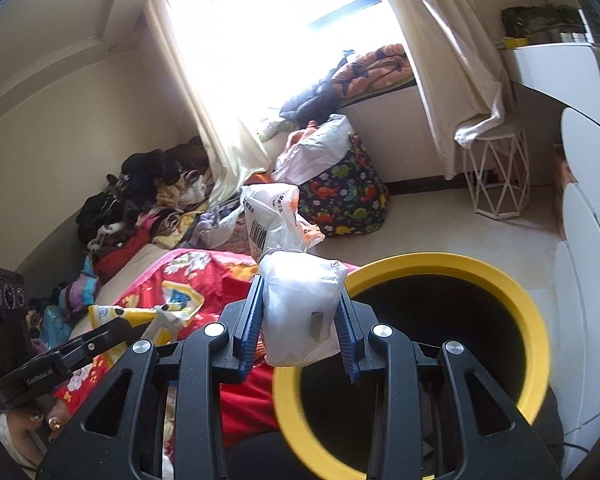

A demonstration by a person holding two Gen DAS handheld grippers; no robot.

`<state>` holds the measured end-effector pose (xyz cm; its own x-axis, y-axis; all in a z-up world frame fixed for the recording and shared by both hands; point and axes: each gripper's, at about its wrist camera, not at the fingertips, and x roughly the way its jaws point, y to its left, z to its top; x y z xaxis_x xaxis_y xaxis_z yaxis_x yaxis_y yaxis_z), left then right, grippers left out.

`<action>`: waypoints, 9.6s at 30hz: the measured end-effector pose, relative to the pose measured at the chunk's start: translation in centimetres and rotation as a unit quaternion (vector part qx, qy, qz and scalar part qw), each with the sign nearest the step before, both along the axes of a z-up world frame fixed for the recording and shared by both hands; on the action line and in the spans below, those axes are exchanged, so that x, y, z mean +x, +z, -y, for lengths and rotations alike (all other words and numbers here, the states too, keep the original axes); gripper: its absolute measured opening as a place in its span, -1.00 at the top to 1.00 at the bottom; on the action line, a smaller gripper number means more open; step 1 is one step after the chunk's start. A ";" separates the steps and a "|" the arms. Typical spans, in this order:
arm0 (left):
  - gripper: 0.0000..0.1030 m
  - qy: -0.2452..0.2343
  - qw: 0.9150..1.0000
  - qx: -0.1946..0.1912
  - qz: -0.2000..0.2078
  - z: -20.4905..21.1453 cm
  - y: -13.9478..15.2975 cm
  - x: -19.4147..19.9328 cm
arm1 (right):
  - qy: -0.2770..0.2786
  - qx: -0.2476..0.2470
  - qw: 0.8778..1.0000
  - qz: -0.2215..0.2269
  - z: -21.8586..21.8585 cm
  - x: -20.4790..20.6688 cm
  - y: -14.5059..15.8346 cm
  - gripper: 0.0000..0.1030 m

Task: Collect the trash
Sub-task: 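Carry the bag and wrapper over the yellow bin and open both tools, then move both open tools back toward the red plastic bag on the bedspread, then grasp the red plastic bag with right tool while left tool grasps a candy wrapper, then carry the red bag and red wrapper over the yellow bin with both tools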

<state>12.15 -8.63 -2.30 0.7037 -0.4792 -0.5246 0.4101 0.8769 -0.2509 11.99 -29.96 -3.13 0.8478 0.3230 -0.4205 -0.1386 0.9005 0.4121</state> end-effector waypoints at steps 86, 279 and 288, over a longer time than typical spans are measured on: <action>-0.78 0.207 0.977 -0.046 -0.014 -13.0 -2.1 3.1 | 0.108 -0.094 0.990 0.003 -13.5 0.7 1.5 -0.75; 0.84 -0.047 0.998 0.027 -0.028 5.3 -3.1 0.7 | -0.115 0.002 0.991 -0.063 6.7 0.4 -3.1 0.60; 0.84 -0.068 0.996 0.033 -0.040 7.8 -4.2 1.0 | -0.130 0.005 0.988 -0.080 7.4 0.3 -3.6 0.60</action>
<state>13.17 -16.41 -6.51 0.5888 -0.5296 -0.6106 0.5074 0.8302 -0.2309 12.33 -37.38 -6.71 0.8260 0.1075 -0.5533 0.1647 0.8927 0.4194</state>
